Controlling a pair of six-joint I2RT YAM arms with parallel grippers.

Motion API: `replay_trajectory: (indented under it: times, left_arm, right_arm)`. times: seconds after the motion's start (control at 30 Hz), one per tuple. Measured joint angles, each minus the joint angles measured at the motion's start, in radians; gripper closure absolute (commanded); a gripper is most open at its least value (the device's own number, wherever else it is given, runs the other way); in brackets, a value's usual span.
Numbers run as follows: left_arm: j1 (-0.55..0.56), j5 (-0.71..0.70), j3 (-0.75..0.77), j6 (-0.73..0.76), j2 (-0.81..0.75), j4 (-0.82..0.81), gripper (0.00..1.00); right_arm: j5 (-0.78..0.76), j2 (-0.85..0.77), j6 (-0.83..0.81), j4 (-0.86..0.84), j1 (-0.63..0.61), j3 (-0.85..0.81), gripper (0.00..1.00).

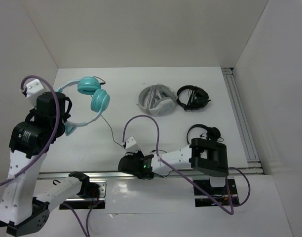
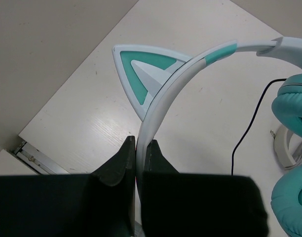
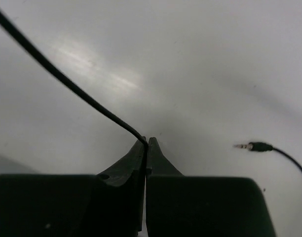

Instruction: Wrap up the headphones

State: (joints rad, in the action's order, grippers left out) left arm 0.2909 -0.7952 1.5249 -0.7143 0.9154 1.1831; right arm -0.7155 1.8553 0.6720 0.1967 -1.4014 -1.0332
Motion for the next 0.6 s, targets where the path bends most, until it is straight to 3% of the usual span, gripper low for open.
replay_trajectory:
  times: [0.2,0.6]
  left_arm:
    - [0.000,0.038,-0.064,0.000,0.045,-0.072,1.00]
    - [0.000,0.119,-0.108,0.031,-0.021,-0.120,1.00]
  right_arm:
    - [-0.046,-0.030,0.011,0.078,-0.086,-0.020,1.00]
    - [-0.096,-0.156,-0.016,0.113,-0.008,-0.009,1.00]
